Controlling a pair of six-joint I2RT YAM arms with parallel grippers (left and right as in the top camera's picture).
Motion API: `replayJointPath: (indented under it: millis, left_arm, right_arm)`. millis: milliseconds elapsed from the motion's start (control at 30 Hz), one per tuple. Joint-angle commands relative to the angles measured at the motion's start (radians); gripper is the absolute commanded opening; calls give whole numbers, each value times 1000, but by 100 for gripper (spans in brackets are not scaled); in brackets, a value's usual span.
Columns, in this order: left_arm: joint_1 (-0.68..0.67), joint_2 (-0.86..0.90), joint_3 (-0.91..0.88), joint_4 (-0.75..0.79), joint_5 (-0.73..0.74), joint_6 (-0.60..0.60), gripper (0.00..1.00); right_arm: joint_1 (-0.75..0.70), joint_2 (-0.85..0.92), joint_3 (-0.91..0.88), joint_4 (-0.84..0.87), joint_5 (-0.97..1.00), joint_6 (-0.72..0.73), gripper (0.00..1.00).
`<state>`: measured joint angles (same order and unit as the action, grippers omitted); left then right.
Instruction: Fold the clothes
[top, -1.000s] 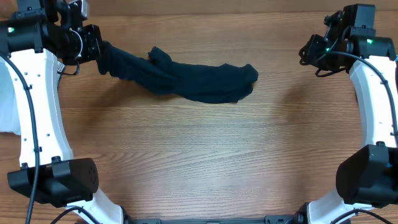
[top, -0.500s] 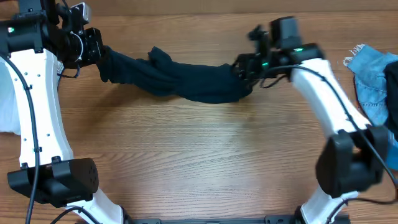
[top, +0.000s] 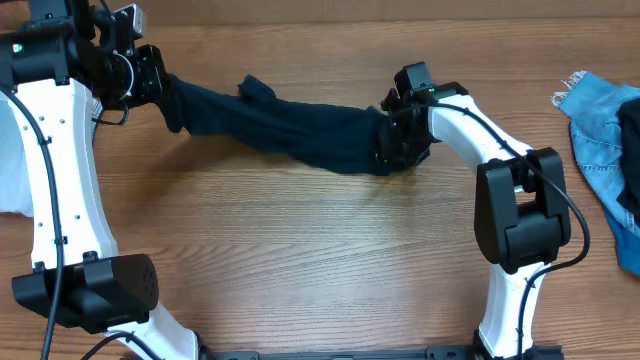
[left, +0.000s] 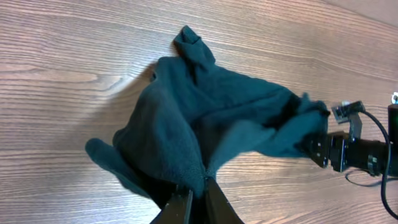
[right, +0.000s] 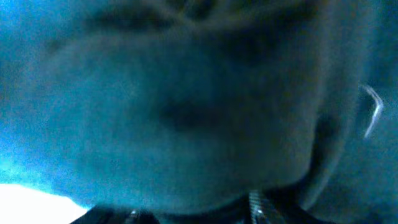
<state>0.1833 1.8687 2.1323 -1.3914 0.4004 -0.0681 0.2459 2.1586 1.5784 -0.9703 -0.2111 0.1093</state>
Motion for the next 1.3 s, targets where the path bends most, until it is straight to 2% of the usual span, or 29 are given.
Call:
replayJointPath:
  millis: [0, 267, 400, 500, 633, 967, 1133, 1167, 1233, 1267]
  left_arm:
    - [-4, 2, -3, 4, 6, 24, 8]
    - [-5, 2, -3, -4, -44, 24, 10]
    - [-5, 2, -3, -4, -44, 24, 10]
    - [-5, 2, -3, -4, -44, 24, 10]
    - [-5, 2, -3, -4, -44, 23, 10]
    - [-7, 2, -3, -2, -41, 23, 11]
    - [-7, 2, -3, -2, -41, 23, 11]
    - [-7, 2, -3, -2, -41, 23, 11]
    - [-7, 2, -3, -3, -41, 23, 11]
    - [-7, 2, -3, -3, -41, 23, 12]
  right_arm:
    - [-19, 2, -14, -83, 160, 49, 53]
    - [-19, -88, -14, -48, 209, 47, 50]
    - [-19, -222, -14, -22, 188, 48, 61]
    - [-19, -263, -14, -6, 172, 84, 74]
    - [-19, -243, -14, 85, 165, 175, 78]
    - [-19, -84, -14, 317, 109, 133, 78]
    - [-20, -70, -14, 307, 111, 100, 73]
    - [-23, -70, -14, 296, 117, 100, 69]
    - [-30, -70, -14, 249, 117, 100, 52]
    - [-37, -73, -14, 222, 126, 100, 40]
